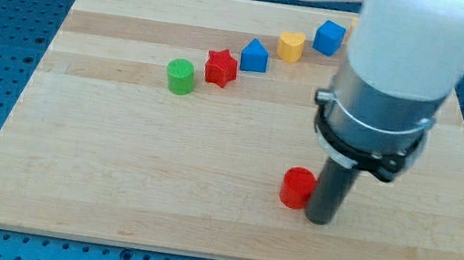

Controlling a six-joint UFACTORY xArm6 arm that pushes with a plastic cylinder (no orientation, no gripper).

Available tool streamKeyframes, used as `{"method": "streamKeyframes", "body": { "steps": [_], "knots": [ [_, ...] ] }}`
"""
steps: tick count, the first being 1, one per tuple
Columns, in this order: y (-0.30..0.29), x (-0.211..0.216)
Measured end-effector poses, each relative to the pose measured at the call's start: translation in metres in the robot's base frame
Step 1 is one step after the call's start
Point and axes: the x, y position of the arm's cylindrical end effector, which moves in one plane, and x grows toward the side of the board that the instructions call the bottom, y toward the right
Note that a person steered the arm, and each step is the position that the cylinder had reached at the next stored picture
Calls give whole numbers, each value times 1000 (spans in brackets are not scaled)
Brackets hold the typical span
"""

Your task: Place the red circle to the bottom left to the green circle

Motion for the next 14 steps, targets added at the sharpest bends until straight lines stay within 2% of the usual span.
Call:
{"method": "streamKeyframes", "body": {
  "steps": [5,8,12,14],
  "knots": [
    [-49,-72],
    [-114,-76],
    [-194,-118],
    [-203,-123]
  ]
}}
